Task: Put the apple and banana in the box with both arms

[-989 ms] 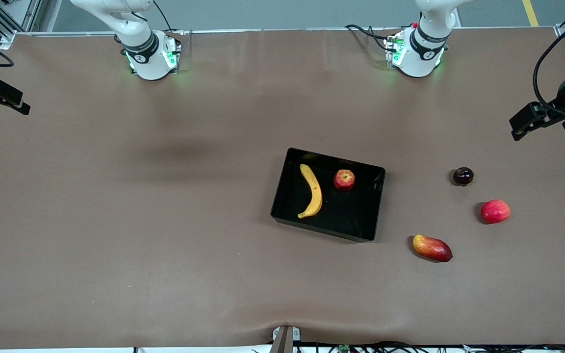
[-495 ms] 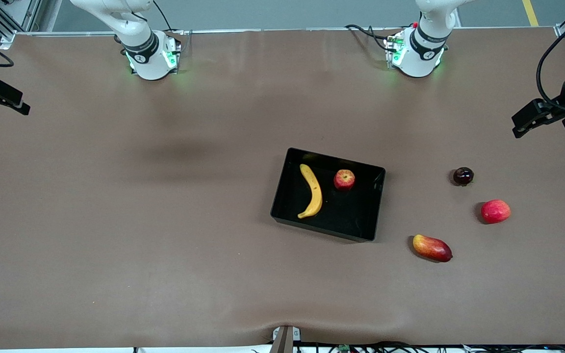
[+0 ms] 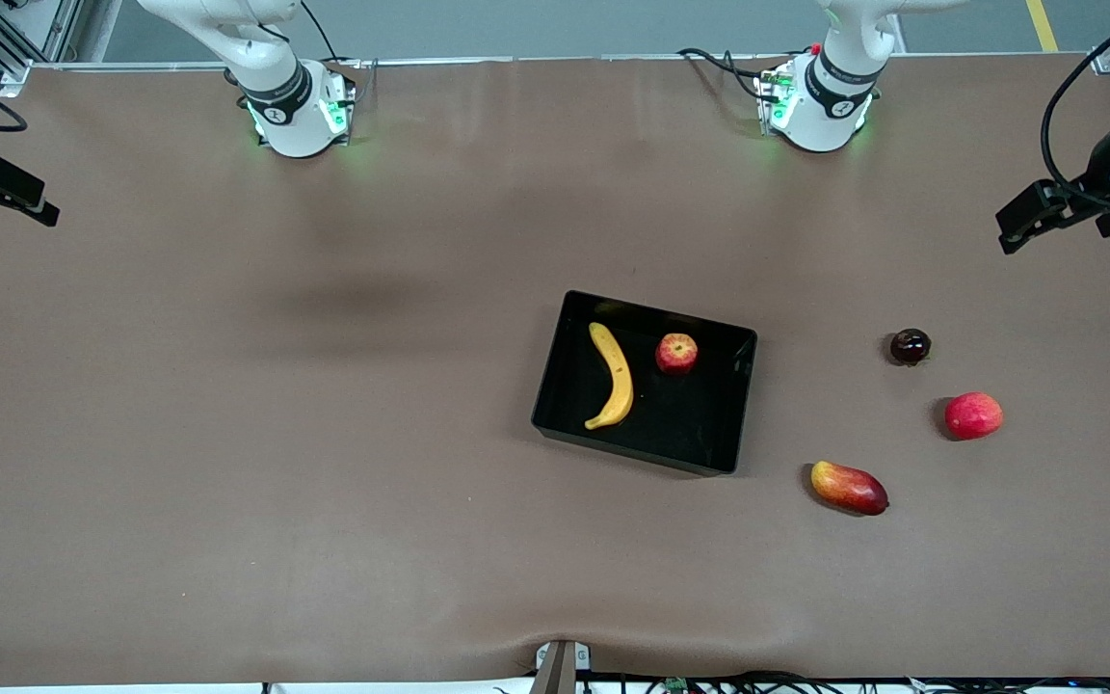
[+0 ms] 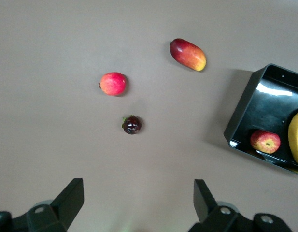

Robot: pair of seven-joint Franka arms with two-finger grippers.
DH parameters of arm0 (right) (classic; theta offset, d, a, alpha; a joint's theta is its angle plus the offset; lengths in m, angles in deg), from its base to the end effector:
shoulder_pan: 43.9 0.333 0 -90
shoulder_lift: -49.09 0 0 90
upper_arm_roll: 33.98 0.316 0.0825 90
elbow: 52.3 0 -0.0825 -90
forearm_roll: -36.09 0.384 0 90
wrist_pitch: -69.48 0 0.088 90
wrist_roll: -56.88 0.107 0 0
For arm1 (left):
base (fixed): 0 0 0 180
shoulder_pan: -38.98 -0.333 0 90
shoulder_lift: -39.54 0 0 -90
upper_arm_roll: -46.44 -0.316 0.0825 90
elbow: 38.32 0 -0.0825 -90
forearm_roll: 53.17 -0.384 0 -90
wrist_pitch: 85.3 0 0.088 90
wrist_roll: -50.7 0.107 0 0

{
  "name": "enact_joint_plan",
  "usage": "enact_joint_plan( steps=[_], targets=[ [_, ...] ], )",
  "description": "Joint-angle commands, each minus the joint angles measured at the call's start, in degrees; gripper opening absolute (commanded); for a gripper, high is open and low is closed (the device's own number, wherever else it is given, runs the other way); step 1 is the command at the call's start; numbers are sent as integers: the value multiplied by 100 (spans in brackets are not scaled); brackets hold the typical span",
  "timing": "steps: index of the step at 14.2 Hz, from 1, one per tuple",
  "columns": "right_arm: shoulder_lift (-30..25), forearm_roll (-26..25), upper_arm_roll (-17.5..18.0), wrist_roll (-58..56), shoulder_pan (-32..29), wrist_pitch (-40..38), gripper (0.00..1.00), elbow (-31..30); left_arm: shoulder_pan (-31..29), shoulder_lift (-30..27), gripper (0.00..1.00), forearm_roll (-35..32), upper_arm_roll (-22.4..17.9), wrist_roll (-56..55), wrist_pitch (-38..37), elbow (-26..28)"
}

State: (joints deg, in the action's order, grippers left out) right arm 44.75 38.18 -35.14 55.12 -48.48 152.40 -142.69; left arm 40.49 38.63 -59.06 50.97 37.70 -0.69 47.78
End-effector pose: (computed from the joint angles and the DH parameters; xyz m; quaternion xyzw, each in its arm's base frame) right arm 0.5156 -0.0480 0.6515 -0.9989 0.0329 0.0260 0.0207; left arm 0.5383 -0.0455 0.6574 -0.9965 -0.0652 -0.0036 0.0519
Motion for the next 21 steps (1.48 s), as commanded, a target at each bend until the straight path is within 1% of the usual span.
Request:
enact_joint_plan(
  steps=[1,6,10,14,21],
  targets=[
    [-58,-7,45,-53,-51,-4,100,4,69,-506,100,211,-154,122,302,530],
    [-58,-7,54,-53,-51,-21,100,-5,-1,-375,100,290,-163,218,302,407],
    [-58,-7,45,-61,-60,-21,100,-5,7,-296,100,290,-163,219,267,416],
    [-58,-7,45,-53,-78,-21,100,-5,-1,-383,100,299,-163,210,83,416],
    [-49,-7,45,-53,-87,-30,100,-5,-19,-383,100,299,-198,210,117,380]
  ],
)
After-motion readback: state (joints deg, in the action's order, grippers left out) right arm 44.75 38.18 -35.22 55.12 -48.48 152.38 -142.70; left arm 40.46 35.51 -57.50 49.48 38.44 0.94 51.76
